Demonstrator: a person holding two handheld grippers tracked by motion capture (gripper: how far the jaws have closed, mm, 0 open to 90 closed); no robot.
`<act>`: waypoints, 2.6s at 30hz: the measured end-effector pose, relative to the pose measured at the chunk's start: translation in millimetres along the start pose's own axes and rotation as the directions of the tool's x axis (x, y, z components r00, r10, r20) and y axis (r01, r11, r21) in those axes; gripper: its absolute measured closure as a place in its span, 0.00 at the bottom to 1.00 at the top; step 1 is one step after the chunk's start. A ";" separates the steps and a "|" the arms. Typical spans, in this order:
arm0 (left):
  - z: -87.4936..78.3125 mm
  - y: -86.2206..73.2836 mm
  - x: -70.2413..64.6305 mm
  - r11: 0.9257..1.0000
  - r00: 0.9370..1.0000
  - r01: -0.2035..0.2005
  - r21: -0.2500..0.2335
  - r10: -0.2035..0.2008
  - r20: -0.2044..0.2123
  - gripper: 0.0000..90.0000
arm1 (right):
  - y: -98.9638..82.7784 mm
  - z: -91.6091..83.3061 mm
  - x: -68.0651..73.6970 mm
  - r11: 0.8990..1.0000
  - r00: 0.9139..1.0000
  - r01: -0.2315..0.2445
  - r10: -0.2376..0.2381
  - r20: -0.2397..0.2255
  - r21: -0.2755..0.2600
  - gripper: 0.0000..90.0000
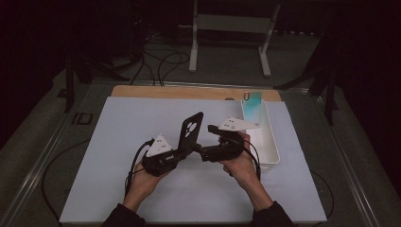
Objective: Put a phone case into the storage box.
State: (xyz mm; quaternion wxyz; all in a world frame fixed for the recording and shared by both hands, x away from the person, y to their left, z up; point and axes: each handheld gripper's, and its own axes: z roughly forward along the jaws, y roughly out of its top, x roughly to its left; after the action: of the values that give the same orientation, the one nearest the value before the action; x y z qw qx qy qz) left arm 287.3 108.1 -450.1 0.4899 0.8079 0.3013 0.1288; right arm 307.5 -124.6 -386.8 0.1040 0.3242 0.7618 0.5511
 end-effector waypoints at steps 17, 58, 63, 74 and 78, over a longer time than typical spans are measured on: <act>-0.7 -1.2 -5.3 1.000 0.999 -0.008 -0.030 0.009 0.045 0.90 | 10.2 9.4 -1.6 0.992 0.994 -0.097 0.101 0.042 -0.077 0.10; -14.7 -2.9 -2.0 0.998 0.999 -0.006 -0.059 0.008 0.031 0.22 | 7.8 15.0 1.2 0.998 0.998 -0.052 0.053 0.026 -0.031 0.14; -24.7 -4.8 5.0 0.996 1.000 0.012 -0.088 -0.013 -0.006 0.12 | 7.3 15.5 0.7 0.998 0.998 -0.050 0.051 0.031 -0.025 0.14; -47.0 -19.4 28.0 0.989 0.987 0.043 -0.144 -0.065 -0.148 0.01 | 7.2 14.6 -0.9 0.999 0.998 -0.047 0.048 0.039 -0.020 0.14; -55.0 -28.6 34.5 0.987 0.977 0.049 -0.153 -0.079 -0.196 0.01 | 7.2 14.0 -1.6 0.999 0.998 -0.044 0.045 0.044 -0.018 0.15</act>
State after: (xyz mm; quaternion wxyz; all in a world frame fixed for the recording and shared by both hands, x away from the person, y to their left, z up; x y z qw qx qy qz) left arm 276.4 178.2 -451.2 0.5192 0.7420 0.3651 0.2160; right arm 318.7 -113.5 -385.8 0.1111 0.3524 0.7470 0.5527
